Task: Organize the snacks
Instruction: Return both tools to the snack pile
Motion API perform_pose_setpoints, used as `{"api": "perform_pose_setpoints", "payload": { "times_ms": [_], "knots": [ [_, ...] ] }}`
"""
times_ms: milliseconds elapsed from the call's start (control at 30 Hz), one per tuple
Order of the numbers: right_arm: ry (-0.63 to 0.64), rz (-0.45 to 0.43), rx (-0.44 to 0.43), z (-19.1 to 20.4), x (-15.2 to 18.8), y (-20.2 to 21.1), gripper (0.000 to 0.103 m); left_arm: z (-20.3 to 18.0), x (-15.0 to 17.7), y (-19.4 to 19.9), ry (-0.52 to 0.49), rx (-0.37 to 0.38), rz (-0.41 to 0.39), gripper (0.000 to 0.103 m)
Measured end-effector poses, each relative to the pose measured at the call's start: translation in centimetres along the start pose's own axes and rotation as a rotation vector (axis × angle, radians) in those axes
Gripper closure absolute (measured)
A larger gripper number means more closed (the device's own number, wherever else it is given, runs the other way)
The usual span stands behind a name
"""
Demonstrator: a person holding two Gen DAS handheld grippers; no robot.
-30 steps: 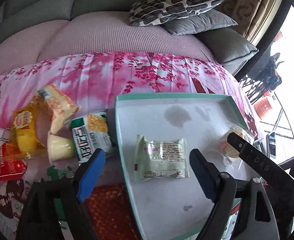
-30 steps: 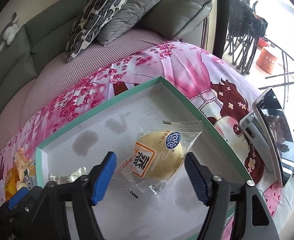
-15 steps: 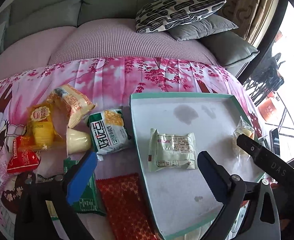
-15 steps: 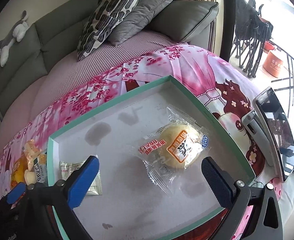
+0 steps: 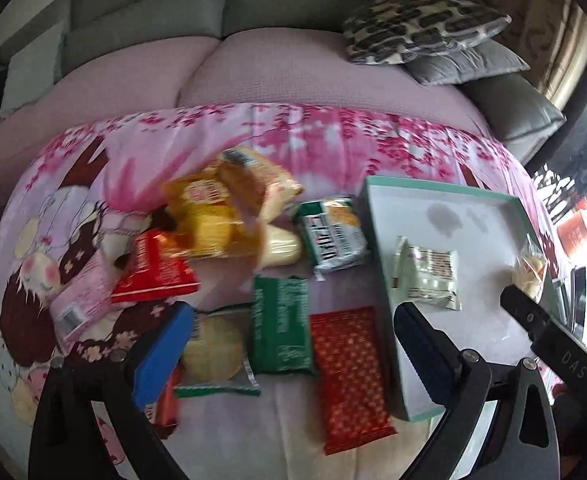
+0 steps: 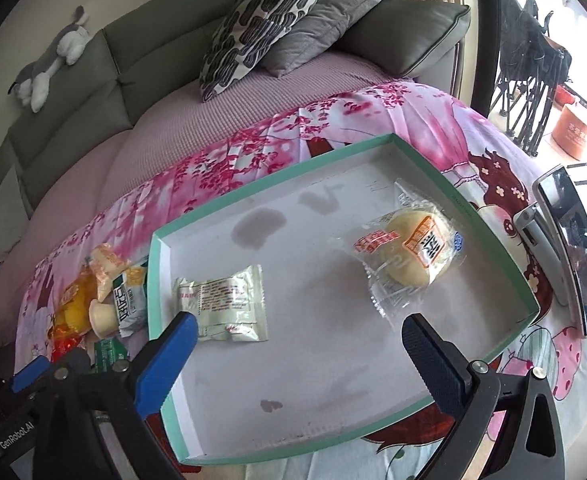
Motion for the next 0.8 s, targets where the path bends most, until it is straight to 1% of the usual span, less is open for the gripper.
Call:
{"api": "perform_pose_setpoints", "payload": {
  "times_ms": [100, 233, 367, 467, 567, 633, 700, 767, 800],
  "knots": [
    [0.033, 0.029, -0.025, 2.2, 1.0, -0.3, 0.0, 2.9, 0.4, 0.1, 0.073, 0.003, 0.016, 0.003],
    [0.125, 0.049, -0.046, 5.9, 2.2, -0.3, 0.001, 6.7, 1.2, 0.1, 0.156, -0.03, 0.024, 0.003],
    [0.209, 0.068, -0.084, 9.5, 3.7, -0.3, 0.007, 9.8, 2.2, -0.3, 0.222, -0.05, 0.044, 0.003],
    [0.27, 0.093, -0.118, 12.0, 5.1, -0.5, 0.013, 11.3, 3.2, -0.9, 0.256, -0.071, 0.07, 0.003],
    [0.306, 0.135, -0.16, 14.0, 6.8, -1.0, 0.018, 11.7, 3.9, -1.7, 0.262, -0.08, 0.096, 0.003],
    [0.331, 0.162, -0.17, 14.9, 8.0, -1.4, 0.026, 11.5, 4.4, -2.2, 0.256, -0.07, 0.117, 0.004],
    [0.353, 0.185, -0.172, 15.7, 9.1, -1.8, 0.031, 11.1, 5.0, -2.6, 0.248, -0.056, 0.137, 0.005],
    [0.372, 0.204, -0.181, 16.2, 9.9, -2.0, 0.032, 10.7, 5.3, -2.9, 0.239, -0.041, 0.15, 0.013],
    [0.381, 0.211, -0.184, 16.4, 10.2, -2.1, 0.035, 10.5, 5.4, -3.0, 0.234, -0.034, 0.154, 0.018]
  ]
}}
Point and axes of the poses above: each gripper's, at about its wrist camera, not at the fingertips, and y roughly against the way its jaws point, z to its left, x to its underside, the point moved 9 cm from there along -y, roughly the way its jaws point, and after that the axes turned 7 degrees about -x, right-handed, at the moved point
